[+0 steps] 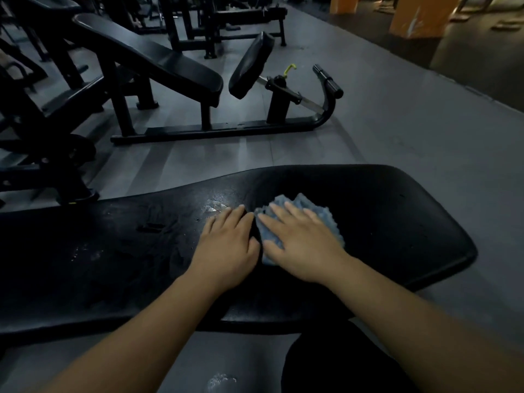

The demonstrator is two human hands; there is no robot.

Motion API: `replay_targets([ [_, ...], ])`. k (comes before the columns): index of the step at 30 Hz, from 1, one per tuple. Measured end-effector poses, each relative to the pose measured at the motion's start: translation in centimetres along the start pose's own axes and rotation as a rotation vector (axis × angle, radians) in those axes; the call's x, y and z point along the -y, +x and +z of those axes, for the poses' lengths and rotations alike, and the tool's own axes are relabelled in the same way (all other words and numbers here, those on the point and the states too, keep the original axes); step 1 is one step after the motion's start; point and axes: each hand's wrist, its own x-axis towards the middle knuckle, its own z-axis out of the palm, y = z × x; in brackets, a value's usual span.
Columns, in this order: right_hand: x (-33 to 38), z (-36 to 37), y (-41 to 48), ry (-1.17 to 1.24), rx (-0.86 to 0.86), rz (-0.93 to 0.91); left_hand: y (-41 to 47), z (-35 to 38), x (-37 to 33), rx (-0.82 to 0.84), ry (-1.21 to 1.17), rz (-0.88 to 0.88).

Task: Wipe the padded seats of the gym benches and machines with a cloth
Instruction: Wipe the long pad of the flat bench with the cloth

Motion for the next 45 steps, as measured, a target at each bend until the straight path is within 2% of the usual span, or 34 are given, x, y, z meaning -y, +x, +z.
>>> replay_targets([
  [2,1.7,0.1,0.3,-0.026,-0.052,0.059,-0.2,0.4,-0.6,-0.022,-0.019,-0.013],
  [5,2.7,0.6,-5.1,0.038,-0.036,-0.082,-0.2,0.6,-0.5,-0.058,-0.011,-0.013],
  [7,0.9,0.3,-8.9,0.043,-0.018,-0.122,-0.3,0.6,-0.4,-0.054,0.0,-0.015],
  [10,-3.2,-0.7,-8.4,0.021,-0.022,0.064,-0.4,0.5,-0.9,-0.041,0.008,-0.03],
  [13,-1.9,-0.6,-4.8,-0.019,-0.045,0.203,-0.4,0.4,-1.4,-0.028,0.033,-0.035],
  [14,-0.6,-0.3,-4.7,-0.025,-0.057,0.174,-0.3,0.4,-1.4,-0.02,0.038,-0.039],
  [16,1.6,0.3,-6.7,0.009,-0.051,0.006,-0.1,0.4,-1.6,-0.001,0.039,-0.041],
  [18,0.9,0.1,-9.4,0.047,0.015,-0.118,0.1,0.3,-2.0,0.017,0.04,-0.027],
  [20,-2.0,-0.4,-9.5,0.038,0.023,-0.08,-0.1,0.4,-2.8,0.036,0.035,0.001],
  [22,-4.5,-0.9,-6.8,-0.007,-0.029,0.046,0.0,0.7,-3.9,0.05,0.022,0.03],
  [25,-3.8,-1.0,-3.6,-0.044,-0.041,0.163,-0.2,1.1,-5.5,0.047,0.011,0.059],
  [28,-2.4,-1.2,-6.8,0.01,-0.035,0.0,-0.6,1.1,-5.9,0.059,-0.008,0.056],
  [30,-3.8,-1.9,-9.6,0.056,0.014,-0.067,-1.2,1.3,-5.9,0.038,0.032,0.076],
  [33,-7.9,-2.5,-6.9,-0.002,-0.013,0.05,-1.3,1.6,-6.0,0.02,0.046,0.069],
  [36,-7.3,-1.9,-2.4,-0.056,-0.04,0.186,-0.9,1.5,-6.3,0.034,0.047,0.066],
  [37,-6.6,-1.6,-2.0,-0.068,-0.047,0.17,-0.5,1.5,-6.3,0.037,0.038,0.066],
  [41,-5.5,-1.6,-7.8,0.023,-0.016,-0.093,1.4,1.2,-6.3,0.049,-0.024,0.074],
  [43,-8.5,-2.5,-8.3,0.039,0.019,-0.052,2.3,1.3,-6.6,0.031,-0.02,0.085],
  [45,-11.8,-3.2,-5.0,-0.021,-0.009,0.079,3.0,1.6,-7.1,0.031,-0.015,0.082],
])
